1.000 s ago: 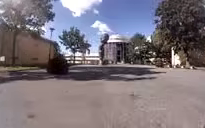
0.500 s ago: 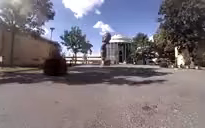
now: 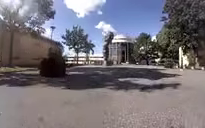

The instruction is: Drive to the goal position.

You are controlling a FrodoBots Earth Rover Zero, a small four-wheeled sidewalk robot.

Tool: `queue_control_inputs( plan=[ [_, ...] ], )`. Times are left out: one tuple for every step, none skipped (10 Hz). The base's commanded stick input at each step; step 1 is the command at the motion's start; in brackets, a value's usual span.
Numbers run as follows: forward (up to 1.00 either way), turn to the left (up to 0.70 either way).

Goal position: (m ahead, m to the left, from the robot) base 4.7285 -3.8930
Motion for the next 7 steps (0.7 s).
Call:
queue_control_inputs(
  plan=[
    [1.0,-0.4],
    [1.0,-0.4],
    [1.0,-0.12],
    [1.0,0.0],
    [1.0,0.0],
    [1.0,0.0],
    [1.0,0.0]
  ],
)
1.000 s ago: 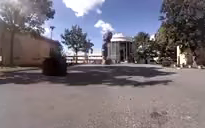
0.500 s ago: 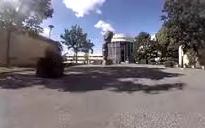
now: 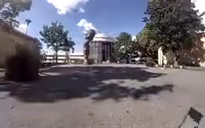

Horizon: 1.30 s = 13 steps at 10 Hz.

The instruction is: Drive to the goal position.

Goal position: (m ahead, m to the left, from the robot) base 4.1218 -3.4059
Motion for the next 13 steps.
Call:
queue_control_inputs(
  plan=[
    [1.0,0.0],
    [1.0,0.0],
    [1.0,0.0],
    [1.0,0.0],
    [1.0,0.0],
    [1.0,0.0],
    [1.0,0.0],
    [1.0,0.0],
    [1.0,0.0],
    [1.0,0.25],
    [1.0,0.4],
    [1.0,0.4],
    [1.0,0.22]
  ],
)
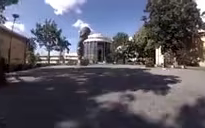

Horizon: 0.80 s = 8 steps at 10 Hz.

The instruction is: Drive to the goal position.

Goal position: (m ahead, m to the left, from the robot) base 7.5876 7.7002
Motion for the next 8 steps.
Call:
queue_control_inputs(
  plan=[
    [1.0,0.04],
    [1.0,0.0],
    [1.0,0.0],
    [1.0,0.0],
    [1.0,0.0],
    [1.0,0.0],
    [1.0,0.0],
    [1.0,0.0]
  ],
)
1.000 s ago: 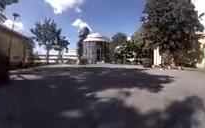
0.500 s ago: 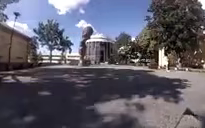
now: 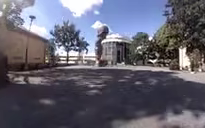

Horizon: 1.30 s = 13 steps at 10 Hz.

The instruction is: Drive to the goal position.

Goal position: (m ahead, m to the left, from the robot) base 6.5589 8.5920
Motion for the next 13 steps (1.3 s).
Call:
queue_control_inputs(
  plan=[
    [1.0,0.0],
    [1.0,0.0],
    [1.0,0.0],
    [1.0,0.0],
    [1.0,0.0],
    [1.0,0.0],
    [1.0,0.0],
    [1.0,0.0],
    [1.0,0.0],
    [1.0,0.0],
    [1.0,0.0],
    [1.0,-0.12],
    [1.0,-0.37]
  ],
)
